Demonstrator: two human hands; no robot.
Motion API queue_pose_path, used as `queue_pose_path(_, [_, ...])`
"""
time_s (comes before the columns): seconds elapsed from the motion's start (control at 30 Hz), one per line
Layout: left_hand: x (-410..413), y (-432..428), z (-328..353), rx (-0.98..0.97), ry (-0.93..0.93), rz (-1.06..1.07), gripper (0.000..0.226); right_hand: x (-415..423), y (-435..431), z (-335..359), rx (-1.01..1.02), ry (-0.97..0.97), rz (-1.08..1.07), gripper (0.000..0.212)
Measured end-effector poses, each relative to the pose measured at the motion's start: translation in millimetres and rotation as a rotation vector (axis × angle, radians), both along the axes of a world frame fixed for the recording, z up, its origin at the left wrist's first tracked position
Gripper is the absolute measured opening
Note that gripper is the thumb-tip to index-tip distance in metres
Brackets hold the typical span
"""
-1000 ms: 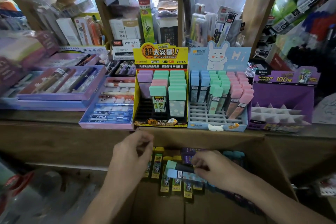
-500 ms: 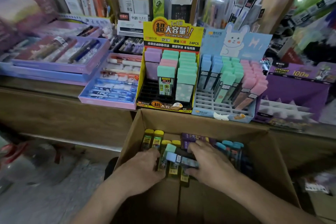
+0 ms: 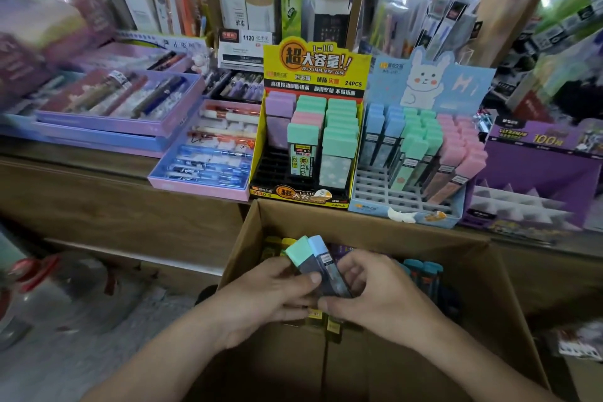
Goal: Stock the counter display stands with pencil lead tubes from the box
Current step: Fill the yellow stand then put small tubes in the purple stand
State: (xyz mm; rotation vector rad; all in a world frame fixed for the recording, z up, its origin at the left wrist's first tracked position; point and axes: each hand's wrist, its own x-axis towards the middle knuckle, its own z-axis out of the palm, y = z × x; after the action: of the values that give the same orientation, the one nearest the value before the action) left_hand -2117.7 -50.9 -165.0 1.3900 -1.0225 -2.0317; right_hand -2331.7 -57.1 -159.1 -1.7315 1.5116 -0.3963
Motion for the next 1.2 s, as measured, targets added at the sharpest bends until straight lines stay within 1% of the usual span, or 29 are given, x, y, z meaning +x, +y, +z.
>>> queue_pose_path(0.07, [0,-1,6,0.049,0.16,0.055,0.039,6,4,5,0.002,-0.053,-0.003,0.046])
queue_pose_path(0.13, [-3,1,9,0.068,0.208,0.106,0.037,10,7,7,0.019,-0.094,0.006,0.045])
queue_pose_path(0.2, [-5,2,9,0.043,0.197,0.138,0.041,12,7,8,0.063,-0.18,-0.004,0.044])
queue_pose_path(0.3, [-6,3,10,-0.017,0.207,0.103,0.032,7,4,11,0.167,-0.337,-0.043,0.036])
queue_pose_path(0.37, [-7,4,13,-0.047,0.196,0.09,0.03,2,3,14,0.228,-0.452,-0.078,0.025])
queue_pose_path(0.43, [-7,4,13,-0.061,0.188,0.115,0.029,-2,2,17,0.222,-0.517,-0.096,0.018])
queue_pose_path(0.57, [-4,1,14,-0.115,0.15,0.152,0.03,-14,-5,29,0.109,-0.599,-0.148,0.024])
queue_pose_path(0.63, [-2,0,15,-0.144,0.135,0.187,0.029,-19,-10,40,0.05,-0.604,-0.124,0.035])
queue_pose_path(0.73, [-2,0,19,-0.183,0.126,0.217,0.027,-28,-18,53,-0.06,-0.536,-0.089,0.055])
queue_pose_path(0.8, [-1,0,19,-0.188,0.159,0.26,0.028,-34,-24,62,-0.133,-0.51,-0.096,0.066])
queue_pose_path(0.87, [0,-1,17,-0.165,0.204,0.306,0.032,-40,-29,71,-0.183,-0.504,-0.095,0.072])
queue_pose_path(0.93, [1,-2,16,-0.117,0.253,0.338,0.037,-45,-36,81,-0.238,-0.488,-0.078,0.064])
queue_pose_path(1.03, [5,-4,13,-0.08,0.302,0.355,0.036,-47,-50,94,-0.371,-0.458,-0.084,0.038])
queue_pose_path(1.1, [7,-6,10,-0.076,0.315,0.363,0.035,-47,-60,105,-0.459,-0.429,-0.103,0.025])
queue_pose_path(1.2, [11,-11,4,-0.076,0.326,0.37,0.041,-47,-76,120,-0.574,-0.369,-0.127,0.019])
